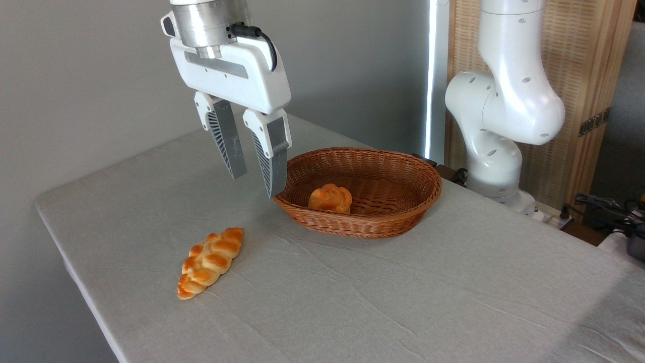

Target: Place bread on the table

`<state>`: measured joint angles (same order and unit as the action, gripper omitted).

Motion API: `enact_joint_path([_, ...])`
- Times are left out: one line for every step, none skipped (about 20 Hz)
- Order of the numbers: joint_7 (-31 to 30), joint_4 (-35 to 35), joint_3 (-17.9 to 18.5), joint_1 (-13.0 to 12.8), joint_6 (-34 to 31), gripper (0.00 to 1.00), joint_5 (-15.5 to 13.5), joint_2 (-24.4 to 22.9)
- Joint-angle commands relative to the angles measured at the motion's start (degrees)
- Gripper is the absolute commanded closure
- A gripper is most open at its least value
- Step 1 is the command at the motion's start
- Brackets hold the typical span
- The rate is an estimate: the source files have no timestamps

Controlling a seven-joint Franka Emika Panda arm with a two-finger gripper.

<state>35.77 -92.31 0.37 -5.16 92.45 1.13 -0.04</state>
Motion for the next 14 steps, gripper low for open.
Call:
enact_joint_path([-0.3,0.5,0.2,0.2,-1.6,0.0,0.4,0.1])
enact_joint_path([-0.3,0.5,0.2,0.2,-1.6,0.0,0.4,0.0])
enact_joint_path([-0.2,0.5,0.2,0.2,-1.6,0.0,0.4,0.0])
enact_joint_path([-0.2,0.5,0.2,0.2,-1.6,0.0,0.4,0.0])
enact_joint_path([-0.2,0.5,0.2,0.2,-1.6,0.0,0.4,0.0])
enact_joint_path([-0.2,0.5,0.2,0.2,-1.6,0.0,0.4,0.0])
enact_joint_path([-0.1,0.4,0.2,0.2,-1.6,0.0,0.4,-0.1])
enact_joint_path([-0.2,0.2,0.1,0.1,-1.7,0.0,0.3,-0.1])
enact_joint_path([-0.1,-0.3,0.1,0.1,-1.7,0.0,0.3,-0.4])
enact_joint_path([0.1,-1.0,0.0,0.0,-1.7,0.0,0.0,-0.7])
enact_joint_path([0.4,-2.2,-0.5,-0.1,-1.7,0.0,-0.5,-1.7])
enact_joint_path([0.4,-3.1,-0.5,-0.4,-1.7,0.0,-0.6,-2.2])
enact_joint_path([0.4,-4.7,-0.8,-1.3,-1.7,0.0,-0.6,-3.1])
enact_joint_path([0.4,-7.3,-0.8,-2.7,-1.7,0.0,-0.7,-5.2])
